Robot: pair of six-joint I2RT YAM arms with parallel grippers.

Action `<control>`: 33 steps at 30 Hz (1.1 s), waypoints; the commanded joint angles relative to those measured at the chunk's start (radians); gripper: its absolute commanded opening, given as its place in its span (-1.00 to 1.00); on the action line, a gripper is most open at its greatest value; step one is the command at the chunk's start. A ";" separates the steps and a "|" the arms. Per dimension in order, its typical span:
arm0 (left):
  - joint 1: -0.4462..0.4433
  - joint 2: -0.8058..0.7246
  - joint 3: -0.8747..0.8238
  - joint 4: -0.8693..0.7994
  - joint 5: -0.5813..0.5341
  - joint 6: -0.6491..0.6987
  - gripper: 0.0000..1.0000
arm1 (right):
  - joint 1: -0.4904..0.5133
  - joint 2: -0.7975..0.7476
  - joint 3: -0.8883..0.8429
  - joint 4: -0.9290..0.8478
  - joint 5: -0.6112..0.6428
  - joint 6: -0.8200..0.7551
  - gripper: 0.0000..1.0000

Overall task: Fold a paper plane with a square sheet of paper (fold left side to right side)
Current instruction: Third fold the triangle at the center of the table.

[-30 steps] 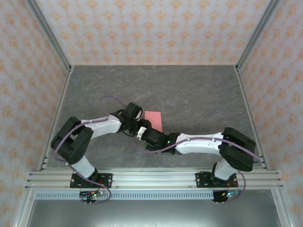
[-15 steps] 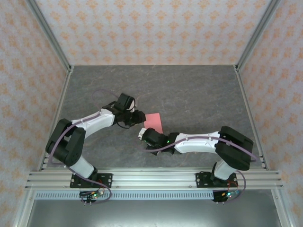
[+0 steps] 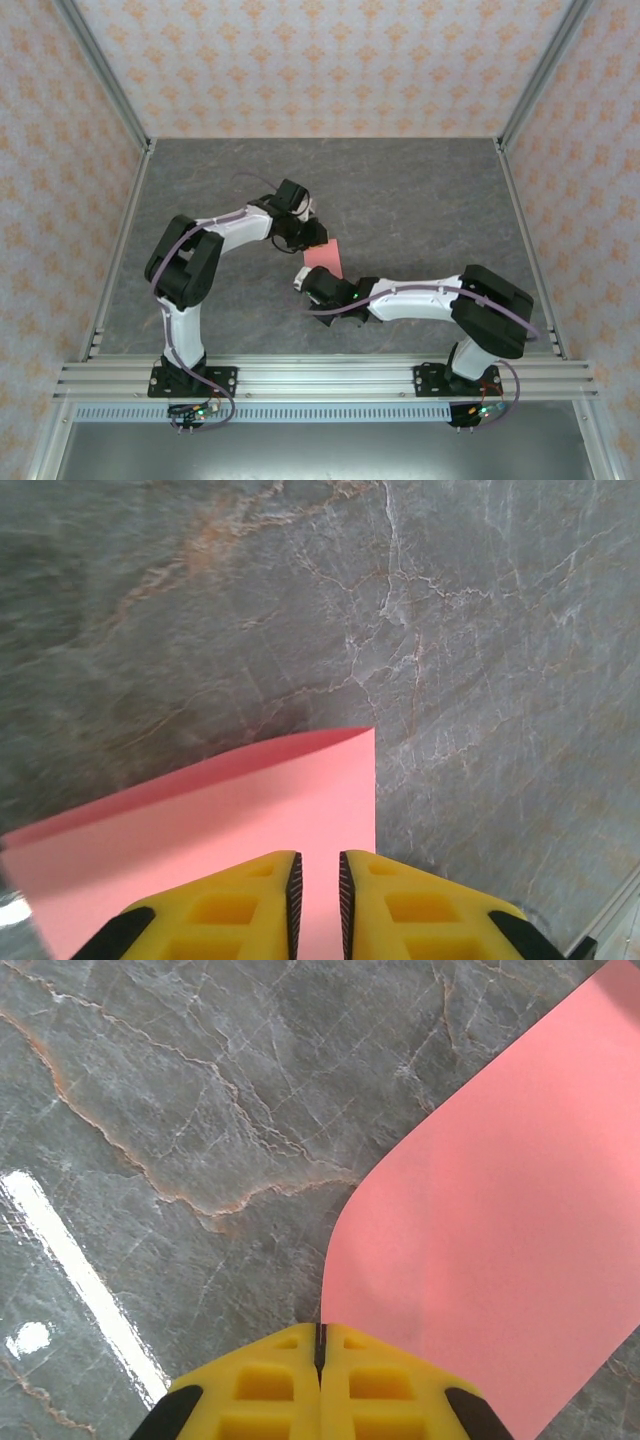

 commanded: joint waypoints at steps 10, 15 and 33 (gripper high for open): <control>-0.049 0.102 0.063 -0.120 -0.044 0.069 -0.75 | -0.085 -0.002 0.108 -0.146 -0.140 0.108 -1.00; -0.051 0.117 0.056 -0.117 -0.045 0.069 -0.76 | -0.173 0.000 0.126 -0.186 -0.244 0.167 -1.00; -0.064 0.129 0.058 -0.114 -0.050 0.069 -0.78 | -0.376 0.067 0.101 -0.183 -0.393 0.334 -1.00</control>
